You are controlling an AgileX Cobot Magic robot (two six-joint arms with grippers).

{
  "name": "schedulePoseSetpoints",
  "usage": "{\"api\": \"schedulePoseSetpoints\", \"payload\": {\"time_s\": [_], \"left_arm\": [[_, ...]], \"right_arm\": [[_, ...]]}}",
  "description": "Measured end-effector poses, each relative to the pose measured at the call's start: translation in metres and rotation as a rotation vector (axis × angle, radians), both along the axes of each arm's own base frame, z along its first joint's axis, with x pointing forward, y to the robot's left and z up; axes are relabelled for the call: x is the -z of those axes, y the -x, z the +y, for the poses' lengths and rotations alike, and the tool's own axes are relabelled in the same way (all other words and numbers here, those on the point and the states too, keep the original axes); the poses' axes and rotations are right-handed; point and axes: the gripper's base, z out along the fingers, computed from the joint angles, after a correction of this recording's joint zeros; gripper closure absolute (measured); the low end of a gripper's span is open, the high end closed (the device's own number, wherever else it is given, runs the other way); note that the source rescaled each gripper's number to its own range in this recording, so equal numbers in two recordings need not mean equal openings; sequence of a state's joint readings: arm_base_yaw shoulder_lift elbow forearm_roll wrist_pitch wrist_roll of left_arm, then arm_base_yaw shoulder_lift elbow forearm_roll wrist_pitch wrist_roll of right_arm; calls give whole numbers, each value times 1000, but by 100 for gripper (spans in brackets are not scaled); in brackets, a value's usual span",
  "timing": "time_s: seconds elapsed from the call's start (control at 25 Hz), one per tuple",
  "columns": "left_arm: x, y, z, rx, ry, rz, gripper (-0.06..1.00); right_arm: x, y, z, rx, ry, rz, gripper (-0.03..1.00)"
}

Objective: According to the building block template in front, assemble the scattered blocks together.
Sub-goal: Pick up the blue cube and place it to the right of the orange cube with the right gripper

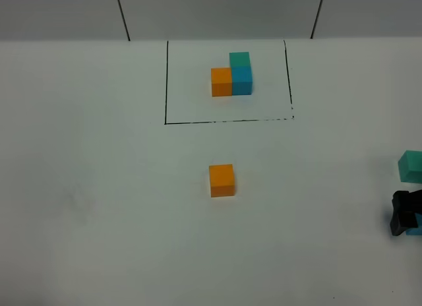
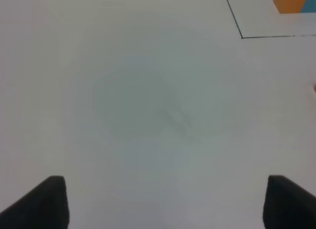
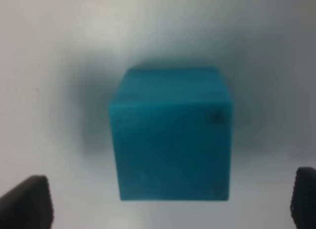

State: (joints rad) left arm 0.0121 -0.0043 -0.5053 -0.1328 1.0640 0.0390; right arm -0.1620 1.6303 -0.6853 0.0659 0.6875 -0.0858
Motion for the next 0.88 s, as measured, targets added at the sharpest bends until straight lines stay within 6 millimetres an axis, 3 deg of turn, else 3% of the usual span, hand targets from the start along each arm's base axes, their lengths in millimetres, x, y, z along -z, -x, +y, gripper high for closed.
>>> {"api": "schedulePoseSetpoints", "payload": {"time_s": [0.2,0.32,0.4,0.44,0.52,0.72,0.88], "left_arm": [[0,0,0,0,0,0,10],[0,0,0,0,0,0,11],[0,0,0,0,0,0,11],[0,0,0,0,0,0,11],[0,0,0,0,0,0,11],[0,0,0,0,2,-1,11],[0,0,0,0,2,-1,11]], "right_arm": [[6,-2,1,14,-18,9,10],[10,-3,1,18,-23,20,23],[12,-3,1,19,-25,27,41],[13,-3,1,20,-26,28,55],[13,-3,2,18,-27,28,96],[3,-4,16,-59,-16,-9,96],[-23,-5,40,-295,18,-53,96]]}}
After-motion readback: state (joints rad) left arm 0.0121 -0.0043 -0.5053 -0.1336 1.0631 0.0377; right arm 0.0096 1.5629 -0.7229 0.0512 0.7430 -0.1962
